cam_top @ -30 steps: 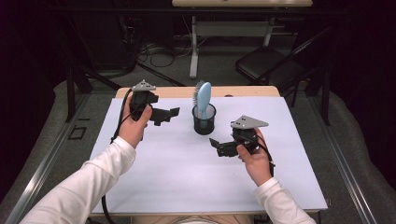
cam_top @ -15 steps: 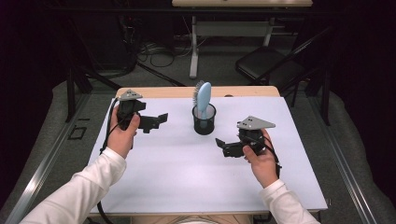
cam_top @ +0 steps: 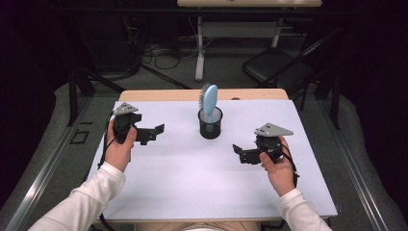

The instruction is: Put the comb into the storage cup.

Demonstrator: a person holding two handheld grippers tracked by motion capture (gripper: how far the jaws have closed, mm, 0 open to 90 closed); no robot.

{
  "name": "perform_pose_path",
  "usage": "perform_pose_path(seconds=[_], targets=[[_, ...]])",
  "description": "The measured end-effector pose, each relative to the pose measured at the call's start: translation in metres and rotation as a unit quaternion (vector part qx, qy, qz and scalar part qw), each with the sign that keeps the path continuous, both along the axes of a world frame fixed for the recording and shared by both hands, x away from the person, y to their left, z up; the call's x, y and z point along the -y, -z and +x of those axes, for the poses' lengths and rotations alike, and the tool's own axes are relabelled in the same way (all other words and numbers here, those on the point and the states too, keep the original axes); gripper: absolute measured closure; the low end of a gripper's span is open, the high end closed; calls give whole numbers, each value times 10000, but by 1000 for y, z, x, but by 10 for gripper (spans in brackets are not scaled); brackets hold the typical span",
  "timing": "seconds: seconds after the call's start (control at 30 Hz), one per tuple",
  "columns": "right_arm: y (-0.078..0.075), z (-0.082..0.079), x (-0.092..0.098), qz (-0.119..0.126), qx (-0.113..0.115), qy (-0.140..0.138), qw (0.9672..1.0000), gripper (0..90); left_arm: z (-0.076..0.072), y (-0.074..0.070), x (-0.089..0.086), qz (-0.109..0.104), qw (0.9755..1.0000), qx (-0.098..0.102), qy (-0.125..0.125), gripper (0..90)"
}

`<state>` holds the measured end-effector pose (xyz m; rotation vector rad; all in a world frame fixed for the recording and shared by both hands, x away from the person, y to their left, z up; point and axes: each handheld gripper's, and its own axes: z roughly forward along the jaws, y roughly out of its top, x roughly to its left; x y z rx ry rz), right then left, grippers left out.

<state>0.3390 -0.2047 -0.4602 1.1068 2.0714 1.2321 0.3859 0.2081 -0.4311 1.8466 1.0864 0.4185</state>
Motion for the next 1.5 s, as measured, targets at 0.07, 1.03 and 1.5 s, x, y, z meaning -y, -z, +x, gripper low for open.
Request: perform_pose_path(seconds=[0.07, 1.03, 1.5], targets=[[2, 0, 4, -4, -4, 40, 10000, 12, -1, 5, -3, -20, 10000, -6, -12, 4], [31, 1, 38, -15, -155, 640, 9978, 12, -12, 68, -39, -278, 9977, -174, -588, 4], [43, 5, 42, -55, -268, 756, 9968, 12, -14, 97, -48, -454, 9956, -300, -762, 5]])
